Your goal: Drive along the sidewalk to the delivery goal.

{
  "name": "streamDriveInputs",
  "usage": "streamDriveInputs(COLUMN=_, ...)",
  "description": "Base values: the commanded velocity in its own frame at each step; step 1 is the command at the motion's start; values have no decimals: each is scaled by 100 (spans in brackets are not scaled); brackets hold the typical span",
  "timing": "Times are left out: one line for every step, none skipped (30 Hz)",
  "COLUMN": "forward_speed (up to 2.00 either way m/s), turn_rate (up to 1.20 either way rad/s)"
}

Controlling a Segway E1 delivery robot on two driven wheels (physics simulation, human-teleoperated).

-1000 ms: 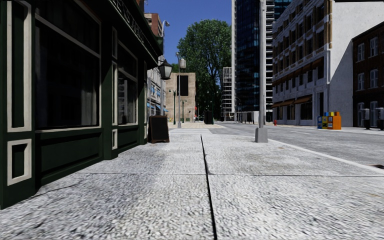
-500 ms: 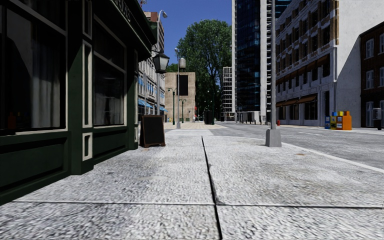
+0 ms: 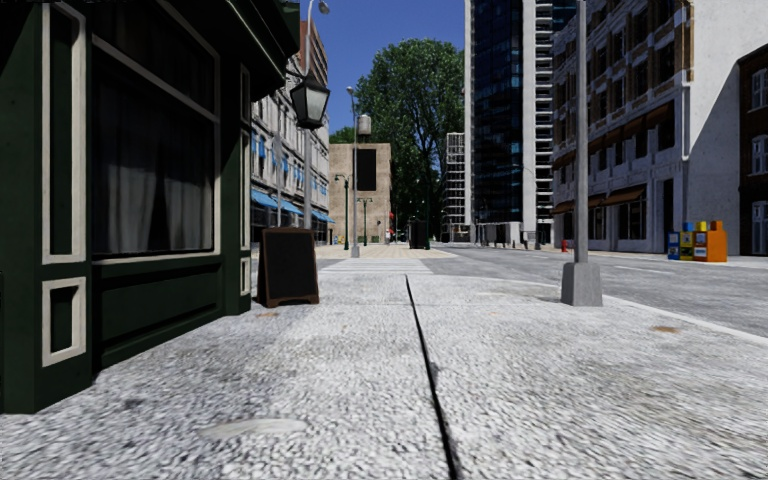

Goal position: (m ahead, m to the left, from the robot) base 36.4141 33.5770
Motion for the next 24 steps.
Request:
streamDriveInputs(forward_speed=200, turn_rate=0)
streamDriveInputs(forward_speed=200, turn_rate=0)
streamDriveInputs(forward_speed=200, turn_rate=0)
streamDriveInputs(forward_speed=200, turn_rate=0)
streamDriveInputs(forward_speed=200, turn_rate=0)
streamDriveInputs(forward_speed=200, turn_rate=0)
streamDriveInputs(forward_speed=200, turn_rate=0)
streamDriveInputs(forward_speed=200, turn_rate=0)
streamDriveInputs(forward_speed=200, turn_rate=0)
streamDriveInputs(forward_speed=200, turn_rate=0)
streamDriveInputs(forward_speed=200, turn_rate=0)
streamDriveInputs(forward_speed=200, turn_rate=0)
streamDriveInputs(forward_speed=200, turn_rate=0)
streamDriveInputs(forward_speed=200, turn_rate=0)
streamDriveInputs(forward_speed=200, turn_rate=0)
streamDriveInputs(forward_speed=200, turn_rate=0)
streamDriveInputs(forward_speed=200, turn_rate=0)
streamDriveInputs(forward_speed=200, turn_rate=0)
streamDriveInputs(forward_speed=200, turn_rate=0)
streamDriveInputs(forward_speed=200, turn_rate=0)
streamDriveInputs(forward_speed=200, turn_rate=0)
streamDriveInputs(forward_speed=200, turn_rate=0)
streamDriveInputs(forward_speed=200, turn_rate=0)
streamDriveInputs(forward_speed=200, turn_rate=0)
